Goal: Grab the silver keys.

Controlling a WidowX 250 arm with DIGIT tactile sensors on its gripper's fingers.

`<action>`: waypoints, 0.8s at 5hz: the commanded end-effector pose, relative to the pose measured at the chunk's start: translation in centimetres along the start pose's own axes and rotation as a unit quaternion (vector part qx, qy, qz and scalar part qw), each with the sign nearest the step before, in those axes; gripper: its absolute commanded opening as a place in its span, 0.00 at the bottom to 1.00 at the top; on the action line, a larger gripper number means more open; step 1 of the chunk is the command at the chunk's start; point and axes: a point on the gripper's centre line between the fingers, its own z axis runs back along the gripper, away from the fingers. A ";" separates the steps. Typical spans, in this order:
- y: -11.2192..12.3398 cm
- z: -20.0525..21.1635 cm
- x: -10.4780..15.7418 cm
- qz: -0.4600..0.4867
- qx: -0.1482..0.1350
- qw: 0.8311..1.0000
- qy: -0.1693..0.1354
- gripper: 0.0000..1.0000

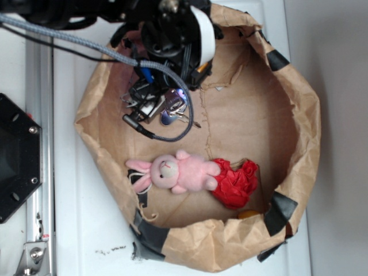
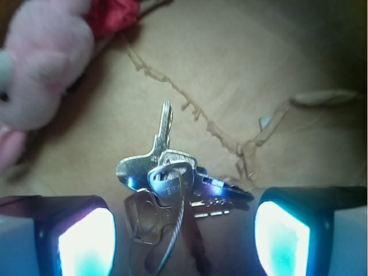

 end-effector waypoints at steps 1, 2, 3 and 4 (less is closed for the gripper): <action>-0.3 0.3 0.9 -0.017 0.012 1.000 0.000 1.00; 0.0 0.4 1.0 -0.009 0.011 1.000 -0.008 0.00; -0.1 0.4 1.0 -0.008 0.013 1.000 -0.008 0.00; 0.1 0.2 1.1 -0.005 0.014 1.000 -0.007 0.00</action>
